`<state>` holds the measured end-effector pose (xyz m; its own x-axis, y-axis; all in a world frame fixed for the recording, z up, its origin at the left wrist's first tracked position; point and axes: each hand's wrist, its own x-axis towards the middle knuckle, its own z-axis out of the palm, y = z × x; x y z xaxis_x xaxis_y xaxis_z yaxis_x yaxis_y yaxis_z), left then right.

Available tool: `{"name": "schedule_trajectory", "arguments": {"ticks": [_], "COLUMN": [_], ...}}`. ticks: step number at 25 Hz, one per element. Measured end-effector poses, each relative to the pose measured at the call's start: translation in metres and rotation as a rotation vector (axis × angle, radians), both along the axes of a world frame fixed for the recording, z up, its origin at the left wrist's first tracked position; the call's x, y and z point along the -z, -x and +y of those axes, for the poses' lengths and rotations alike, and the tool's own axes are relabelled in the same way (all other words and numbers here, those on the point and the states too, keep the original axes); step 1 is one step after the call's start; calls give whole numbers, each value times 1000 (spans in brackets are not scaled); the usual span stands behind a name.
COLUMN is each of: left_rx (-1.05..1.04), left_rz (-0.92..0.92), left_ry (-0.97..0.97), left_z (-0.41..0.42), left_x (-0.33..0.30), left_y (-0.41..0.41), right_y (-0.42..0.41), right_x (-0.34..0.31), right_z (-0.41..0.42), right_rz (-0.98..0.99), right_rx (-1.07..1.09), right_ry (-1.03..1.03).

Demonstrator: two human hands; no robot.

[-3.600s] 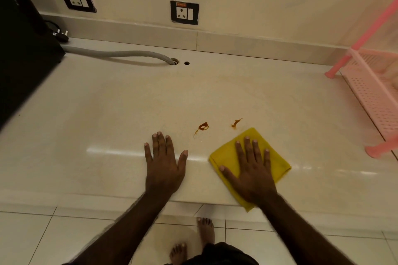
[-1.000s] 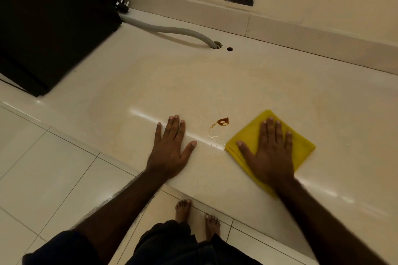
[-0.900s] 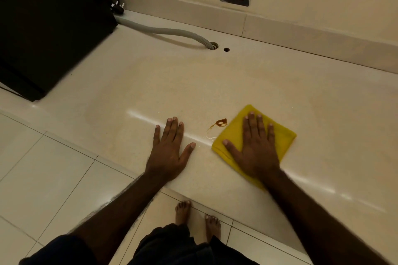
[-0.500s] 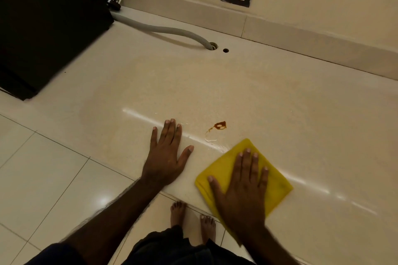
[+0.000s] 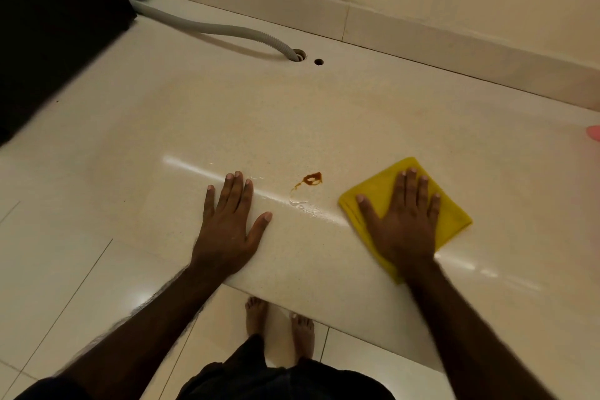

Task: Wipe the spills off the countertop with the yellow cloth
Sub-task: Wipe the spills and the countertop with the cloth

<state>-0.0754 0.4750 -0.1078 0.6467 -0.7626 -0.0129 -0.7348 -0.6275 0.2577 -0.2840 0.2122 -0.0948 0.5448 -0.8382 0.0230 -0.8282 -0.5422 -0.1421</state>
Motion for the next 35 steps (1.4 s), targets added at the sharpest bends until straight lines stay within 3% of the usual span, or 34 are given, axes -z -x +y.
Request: {"name": "schedule_trajectory", "arguments": {"ticks": [4,10,14,16,20,23,31,35], "left_rx": [2,-8,253,444,576,578,493,493], "left_rz": [20,101,56,74,21,-36,-25,-10], "left_ry": [-8,-2,213,181,-10,-4,-3,-16], "left_z": [0,-10,-62,-109,-168,-162,-74,-11], "left_x": [-2,-19,-37,-39,-29,-17,-11,-11], "left_y": [0,6,64,105,145,140,89,49], "right_y": [-37,-11,17,33,60,77,99,98], "right_x": [-9,-14,-28,-40,-45,-32,-3,0], "right_z": [-16,63,70,61,42,33,19,19], "right_rz": [41,-40,-416,-660,-720,-681,-493,-472], "right_rx": [-68,-3,83,192,227,174,91,90], "right_ry": [-71,-139,-489,-591,-458,-322,-70,-46]}}
